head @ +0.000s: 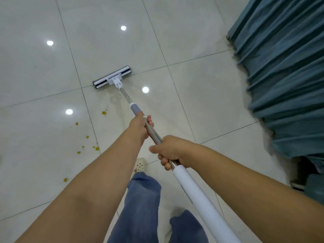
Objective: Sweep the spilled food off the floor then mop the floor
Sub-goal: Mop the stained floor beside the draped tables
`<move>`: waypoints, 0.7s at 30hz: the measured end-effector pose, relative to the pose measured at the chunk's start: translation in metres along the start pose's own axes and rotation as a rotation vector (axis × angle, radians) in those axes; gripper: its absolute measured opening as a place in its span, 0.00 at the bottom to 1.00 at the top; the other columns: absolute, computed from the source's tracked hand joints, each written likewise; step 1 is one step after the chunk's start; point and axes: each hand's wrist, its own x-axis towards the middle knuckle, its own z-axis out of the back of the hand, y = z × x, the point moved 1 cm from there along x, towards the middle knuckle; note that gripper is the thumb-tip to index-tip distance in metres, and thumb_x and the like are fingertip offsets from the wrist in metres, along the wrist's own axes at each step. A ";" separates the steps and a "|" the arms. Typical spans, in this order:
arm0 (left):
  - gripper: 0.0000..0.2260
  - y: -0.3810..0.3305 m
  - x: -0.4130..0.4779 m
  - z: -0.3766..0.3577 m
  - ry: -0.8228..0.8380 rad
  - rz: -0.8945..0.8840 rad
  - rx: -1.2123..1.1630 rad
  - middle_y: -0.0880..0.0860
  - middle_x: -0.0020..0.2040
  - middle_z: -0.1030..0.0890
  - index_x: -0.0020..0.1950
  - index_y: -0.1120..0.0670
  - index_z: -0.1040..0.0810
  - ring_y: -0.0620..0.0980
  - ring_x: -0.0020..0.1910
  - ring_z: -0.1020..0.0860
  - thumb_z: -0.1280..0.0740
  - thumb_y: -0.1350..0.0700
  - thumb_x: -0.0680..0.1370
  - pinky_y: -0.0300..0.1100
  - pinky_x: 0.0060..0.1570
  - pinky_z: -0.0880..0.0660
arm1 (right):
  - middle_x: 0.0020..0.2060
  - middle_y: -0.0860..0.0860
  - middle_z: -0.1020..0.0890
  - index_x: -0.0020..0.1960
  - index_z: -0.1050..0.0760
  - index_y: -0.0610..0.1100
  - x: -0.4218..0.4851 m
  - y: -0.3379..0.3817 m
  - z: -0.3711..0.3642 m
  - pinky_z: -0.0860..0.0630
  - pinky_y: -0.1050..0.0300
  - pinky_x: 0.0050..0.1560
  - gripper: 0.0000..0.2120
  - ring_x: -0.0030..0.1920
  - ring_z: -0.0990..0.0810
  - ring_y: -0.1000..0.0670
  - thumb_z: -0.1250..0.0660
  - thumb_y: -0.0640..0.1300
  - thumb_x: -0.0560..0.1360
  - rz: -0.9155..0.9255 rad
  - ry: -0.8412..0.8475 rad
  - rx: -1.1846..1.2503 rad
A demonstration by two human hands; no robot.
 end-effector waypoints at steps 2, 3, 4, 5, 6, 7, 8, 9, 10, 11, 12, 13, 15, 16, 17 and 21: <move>0.09 -0.050 0.015 -0.002 0.006 -0.023 0.011 0.52 0.31 0.28 0.48 0.56 0.33 0.43 0.12 0.35 0.40 0.51 0.80 0.28 0.16 0.36 | 0.28 0.47 0.29 0.47 0.31 0.40 0.019 0.048 -0.007 0.28 0.67 0.23 0.08 0.22 0.32 0.54 0.37 0.44 0.79 0.023 0.015 0.022; 0.09 -0.073 0.022 -0.002 0.003 -0.040 0.018 0.53 0.32 0.27 0.50 0.56 0.33 0.43 0.12 0.35 0.40 0.51 0.80 0.28 0.16 0.36 | 0.28 0.47 0.30 0.46 0.32 0.40 0.028 0.069 -0.011 0.29 0.67 0.22 0.07 0.22 0.33 0.55 0.37 0.43 0.79 0.037 0.022 0.031; 0.09 -0.094 0.029 -0.001 -0.002 -0.057 0.028 0.53 0.32 0.27 0.51 0.56 0.34 0.43 0.12 0.35 0.40 0.51 0.80 0.28 0.15 0.36 | 0.28 0.47 0.30 0.45 0.32 0.40 0.036 0.089 -0.014 0.29 0.68 0.21 0.08 0.21 0.33 0.55 0.37 0.43 0.79 0.050 0.028 0.034; 0.10 -0.113 0.034 -0.002 0.003 -0.070 0.041 0.53 0.33 0.27 0.51 0.57 0.34 0.43 0.12 0.35 0.40 0.51 0.81 0.28 0.15 0.37 | 0.27 0.47 0.30 0.44 0.33 0.40 0.045 0.107 -0.017 0.29 0.68 0.21 0.08 0.20 0.33 0.55 0.38 0.42 0.79 0.062 0.031 0.033; 0.10 -0.130 0.040 -0.002 0.011 -0.077 0.056 0.53 0.34 0.26 0.50 0.57 0.34 0.44 0.12 0.35 0.40 0.51 0.81 0.28 0.15 0.37 | 0.27 0.47 0.30 0.44 0.33 0.40 0.053 0.123 -0.019 0.29 0.67 0.21 0.08 0.19 0.33 0.55 0.38 0.41 0.79 0.075 0.033 0.030; 0.10 -0.144 0.045 -0.002 0.014 -0.081 0.069 0.54 0.34 0.26 0.50 0.57 0.33 0.44 0.12 0.35 0.40 0.50 0.80 0.28 0.15 0.36 | 0.27 0.47 0.30 0.43 0.33 0.40 0.059 0.136 -0.021 0.29 0.66 0.22 0.08 0.19 0.33 0.54 0.38 0.41 0.79 0.086 0.032 0.025; 0.11 -0.154 0.048 -0.001 0.013 -0.080 0.085 0.54 0.34 0.25 0.51 0.58 0.33 0.44 0.12 0.34 0.39 0.50 0.80 0.28 0.15 0.36 | 0.26 0.47 0.30 0.43 0.33 0.40 0.064 0.145 -0.022 0.29 0.64 0.23 0.08 0.20 0.32 0.54 0.38 0.41 0.79 0.090 0.033 0.022; 0.11 -0.160 0.051 0.000 0.014 -0.077 0.105 0.54 0.34 0.24 0.53 0.58 0.33 0.44 0.13 0.34 0.39 0.50 0.80 0.28 0.16 0.35 | 0.26 0.47 0.30 0.43 0.33 0.40 0.066 0.150 -0.022 0.28 0.63 0.24 0.08 0.20 0.32 0.53 0.38 0.41 0.79 0.092 0.035 0.022; 0.11 -0.162 0.052 0.000 0.018 -0.075 0.132 0.54 0.33 0.24 0.54 0.57 0.33 0.45 0.13 0.33 0.39 0.50 0.80 0.28 0.17 0.35 | 0.26 0.47 0.30 0.43 0.33 0.40 0.067 0.152 -0.022 0.28 0.63 0.24 0.08 0.21 0.32 0.53 0.38 0.41 0.79 0.092 0.040 0.025; 0.12 -0.161 0.052 0.001 0.013 -0.078 0.160 0.54 0.33 0.24 0.55 0.57 0.32 0.45 0.14 0.32 0.39 0.50 0.80 0.28 0.17 0.34 | 0.26 0.47 0.30 0.43 0.33 0.41 0.066 0.150 -0.022 0.29 0.63 0.24 0.08 0.21 0.32 0.53 0.38 0.41 0.79 0.090 0.040 0.031; 0.12 -0.156 0.051 0.003 -0.003 -0.080 0.187 0.54 0.32 0.24 0.55 0.57 0.32 0.46 0.15 0.31 0.39 0.49 0.80 0.29 0.18 0.33 | 0.27 0.47 0.30 0.44 0.33 0.41 0.064 0.145 -0.024 0.29 0.63 0.23 0.07 0.22 0.33 0.53 0.38 0.41 0.79 0.084 0.034 0.039; 0.12 -0.148 0.049 0.006 -0.019 -0.080 0.217 0.53 0.31 0.25 0.54 0.57 0.31 0.46 0.16 0.31 0.39 0.49 0.79 0.29 0.18 0.33 | 0.28 0.47 0.31 0.44 0.33 0.41 0.061 0.136 -0.026 0.30 0.64 0.23 0.07 0.23 0.33 0.53 0.38 0.41 0.79 0.078 0.028 0.045; 0.12 -0.130 0.045 0.015 -0.023 -0.069 0.241 0.53 0.29 0.28 0.52 0.57 0.32 0.45 0.15 0.32 0.39 0.48 0.79 0.29 0.18 0.33 | 0.29 0.47 0.31 0.45 0.33 0.41 0.056 0.116 -0.034 0.30 0.64 0.24 0.06 0.24 0.33 0.53 0.38 0.41 0.79 0.068 0.031 0.056; 0.12 -0.121 0.042 0.021 -0.021 -0.065 0.236 0.52 0.29 0.29 0.51 0.57 0.32 0.45 0.14 0.33 0.39 0.48 0.80 0.29 0.18 0.33 | 0.29 0.47 0.31 0.45 0.33 0.41 0.053 0.105 -0.039 0.30 0.63 0.25 0.06 0.25 0.33 0.53 0.38 0.42 0.79 0.062 0.041 0.063; 0.12 -0.111 0.038 0.028 -0.022 -0.065 0.229 0.52 0.29 0.30 0.50 0.57 0.33 0.45 0.14 0.33 0.39 0.48 0.80 0.29 0.18 0.33 | 0.29 0.47 0.30 0.46 0.33 0.41 0.049 0.093 -0.046 0.29 0.63 0.26 0.06 0.25 0.33 0.53 0.38 0.42 0.79 0.056 0.050 0.073; 0.12 -0.060 0.015 0.064 -0.016 -0.071 0.228 0.52 0.29 0.32 0.48 0.58 0.33 0.45 0.15 0.34 0.41 0.49 0.81 0.30 0.17 0.33 | 0.29 0.47 0.30 0.46 0.33 0.42 0.027 0.037 -0.074 0.29 0.63 0.26 0.06 0.25 0.32 0.54 0.37 0.43 0.78 0.039 0.068 0.076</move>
